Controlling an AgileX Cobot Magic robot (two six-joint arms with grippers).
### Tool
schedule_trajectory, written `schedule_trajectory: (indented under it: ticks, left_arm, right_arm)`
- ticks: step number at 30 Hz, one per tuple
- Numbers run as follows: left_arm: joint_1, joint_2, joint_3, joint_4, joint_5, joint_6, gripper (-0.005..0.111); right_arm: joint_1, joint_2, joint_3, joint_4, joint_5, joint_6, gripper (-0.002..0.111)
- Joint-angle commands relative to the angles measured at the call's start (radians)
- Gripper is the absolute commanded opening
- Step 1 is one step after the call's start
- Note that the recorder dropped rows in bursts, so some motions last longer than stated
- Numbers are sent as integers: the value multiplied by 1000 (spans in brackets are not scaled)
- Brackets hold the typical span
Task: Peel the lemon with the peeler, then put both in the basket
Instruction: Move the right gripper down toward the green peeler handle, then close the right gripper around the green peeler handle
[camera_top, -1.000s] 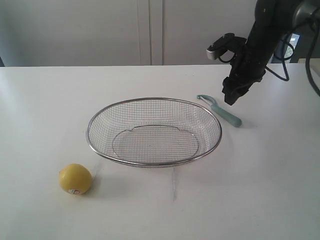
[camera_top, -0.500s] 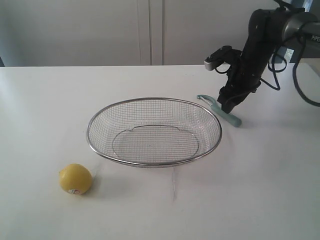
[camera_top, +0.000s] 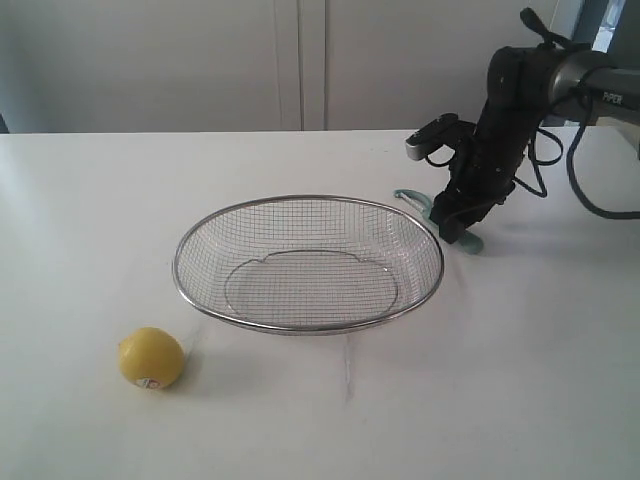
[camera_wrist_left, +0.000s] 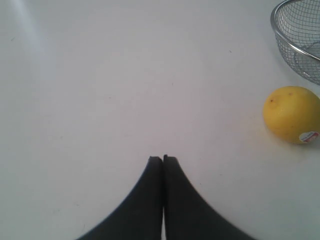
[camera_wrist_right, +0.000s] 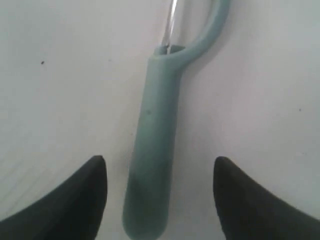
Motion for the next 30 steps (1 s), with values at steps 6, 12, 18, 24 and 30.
schedule_trajectory:
  ticks: [6,12,18,24,30]
  left_arm:
    - [-8,-4,5,-11,0,-9,0]
    - [-8,-4,5,-11,0,-9,0]
    - [-8,-4,5,-11,0,-9,0]
    - [-8,-4,5,-11,0,-9,0]
    - [-8,-4,5,-11,0,-9,0]
  right_arm:
    - [33,14,-9,-33,-34,26,58]
    - [33,14,-9,-90,-27,77,58]
    - [33,14,-9,-90,-20,77,58]
    - [33,14,-9,-90,-7,77,58]
    - [33,23,-9,-90,-3,77,58]
